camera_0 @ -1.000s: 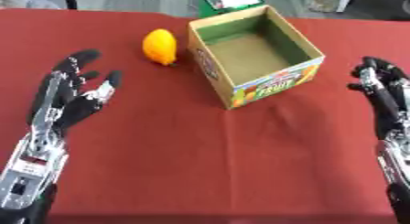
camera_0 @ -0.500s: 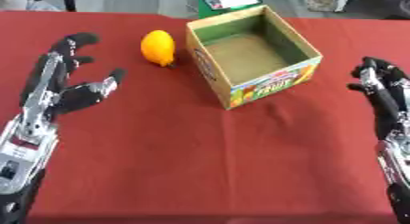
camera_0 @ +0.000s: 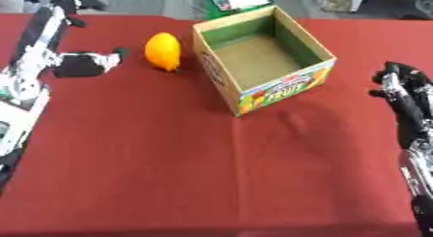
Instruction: Pick up objects on the table and place them in the box.
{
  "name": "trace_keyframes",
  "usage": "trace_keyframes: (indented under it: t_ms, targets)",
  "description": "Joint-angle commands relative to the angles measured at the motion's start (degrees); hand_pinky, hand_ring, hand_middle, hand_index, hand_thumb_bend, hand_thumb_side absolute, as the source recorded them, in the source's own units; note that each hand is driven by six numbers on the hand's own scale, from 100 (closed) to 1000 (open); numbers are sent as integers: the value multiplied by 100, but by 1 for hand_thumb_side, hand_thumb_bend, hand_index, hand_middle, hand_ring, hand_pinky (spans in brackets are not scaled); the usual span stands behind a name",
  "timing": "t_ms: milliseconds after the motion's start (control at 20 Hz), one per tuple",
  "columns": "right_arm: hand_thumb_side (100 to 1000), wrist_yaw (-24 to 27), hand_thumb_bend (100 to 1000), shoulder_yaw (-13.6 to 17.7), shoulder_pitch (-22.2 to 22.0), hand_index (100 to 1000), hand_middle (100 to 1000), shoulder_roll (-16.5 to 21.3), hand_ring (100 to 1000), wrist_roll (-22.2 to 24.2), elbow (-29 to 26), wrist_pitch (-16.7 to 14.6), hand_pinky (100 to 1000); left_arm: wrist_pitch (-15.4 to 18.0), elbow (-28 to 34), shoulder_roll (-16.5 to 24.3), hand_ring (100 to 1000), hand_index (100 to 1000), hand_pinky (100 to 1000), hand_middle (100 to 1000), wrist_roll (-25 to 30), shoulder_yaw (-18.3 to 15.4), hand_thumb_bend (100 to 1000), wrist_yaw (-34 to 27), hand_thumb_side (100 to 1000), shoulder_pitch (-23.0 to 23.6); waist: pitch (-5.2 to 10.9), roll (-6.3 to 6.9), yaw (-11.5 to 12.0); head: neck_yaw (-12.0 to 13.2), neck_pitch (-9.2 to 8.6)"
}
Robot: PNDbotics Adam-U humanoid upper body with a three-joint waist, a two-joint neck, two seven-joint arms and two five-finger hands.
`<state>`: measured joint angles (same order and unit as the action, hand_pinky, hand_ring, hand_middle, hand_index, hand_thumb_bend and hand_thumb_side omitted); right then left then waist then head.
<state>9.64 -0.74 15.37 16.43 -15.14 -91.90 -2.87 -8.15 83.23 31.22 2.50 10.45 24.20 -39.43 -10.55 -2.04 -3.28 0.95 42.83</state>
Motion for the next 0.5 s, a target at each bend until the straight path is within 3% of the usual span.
trace_keyframes:
  t_ms: [50,500]
  targets:
    - [408,-6,100,-1,56,741,610,117,723,35,-111,-3,628,65,-514,68,886,772,776,776,95,39,574,470,100,-415,92,22,-41,29,-21]
    - [405,-7,100,-61,81,741,610,133,723,96,-103,8,627,676,-2365,-400,874,773,766,765,445,47,583,1527,100,-1467,86,47,-215,102,-72]
